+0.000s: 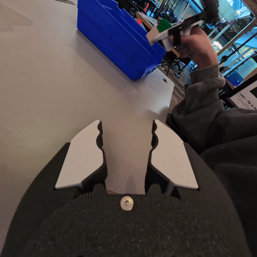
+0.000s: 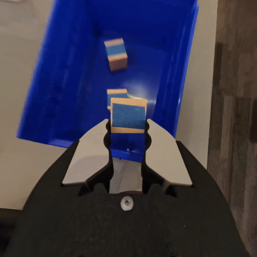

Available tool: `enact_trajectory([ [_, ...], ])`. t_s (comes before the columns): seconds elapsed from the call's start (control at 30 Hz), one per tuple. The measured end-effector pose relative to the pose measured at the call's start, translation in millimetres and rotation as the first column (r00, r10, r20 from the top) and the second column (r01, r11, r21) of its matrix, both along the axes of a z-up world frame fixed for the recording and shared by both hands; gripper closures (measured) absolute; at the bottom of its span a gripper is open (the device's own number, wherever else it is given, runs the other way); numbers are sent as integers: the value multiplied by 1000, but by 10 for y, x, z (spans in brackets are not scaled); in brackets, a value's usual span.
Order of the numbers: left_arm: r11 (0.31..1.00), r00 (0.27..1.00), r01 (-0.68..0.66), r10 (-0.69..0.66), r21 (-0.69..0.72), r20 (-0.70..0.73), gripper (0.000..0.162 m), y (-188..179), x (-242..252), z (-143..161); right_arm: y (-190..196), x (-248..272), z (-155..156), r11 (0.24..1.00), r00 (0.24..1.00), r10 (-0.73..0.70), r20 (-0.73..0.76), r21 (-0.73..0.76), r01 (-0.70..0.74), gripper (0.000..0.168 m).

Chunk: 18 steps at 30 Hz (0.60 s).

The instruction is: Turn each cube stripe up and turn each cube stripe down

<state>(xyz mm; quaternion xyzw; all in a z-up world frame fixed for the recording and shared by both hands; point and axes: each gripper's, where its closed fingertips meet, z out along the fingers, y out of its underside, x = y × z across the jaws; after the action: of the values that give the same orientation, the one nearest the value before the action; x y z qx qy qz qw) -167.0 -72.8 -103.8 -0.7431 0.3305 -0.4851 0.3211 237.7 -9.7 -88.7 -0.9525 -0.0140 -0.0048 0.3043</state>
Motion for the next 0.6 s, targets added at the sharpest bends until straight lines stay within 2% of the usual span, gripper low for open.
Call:
enact_trajectory([
  [0.1,999,999,31,-31,-24,-11,95,-55,34,-44,23,105,-363,988,996,-60,65,-136,68,122],
  [0.2,999,999,41,-41,-11,-17,95,-87,47,-32,24,129,-592,966,990,-55,132,-244,87,122],
  [0.43,998,997,58,-57,15,-59,95,-131,74,-77,-82,194,-798,896,977,-36,208,-427,124,122],
  [0.6,998,996,64,-63,15,-69,95,-150,87,-97,-72,245,-814,874,969,-23,245,-466,139,122],
])
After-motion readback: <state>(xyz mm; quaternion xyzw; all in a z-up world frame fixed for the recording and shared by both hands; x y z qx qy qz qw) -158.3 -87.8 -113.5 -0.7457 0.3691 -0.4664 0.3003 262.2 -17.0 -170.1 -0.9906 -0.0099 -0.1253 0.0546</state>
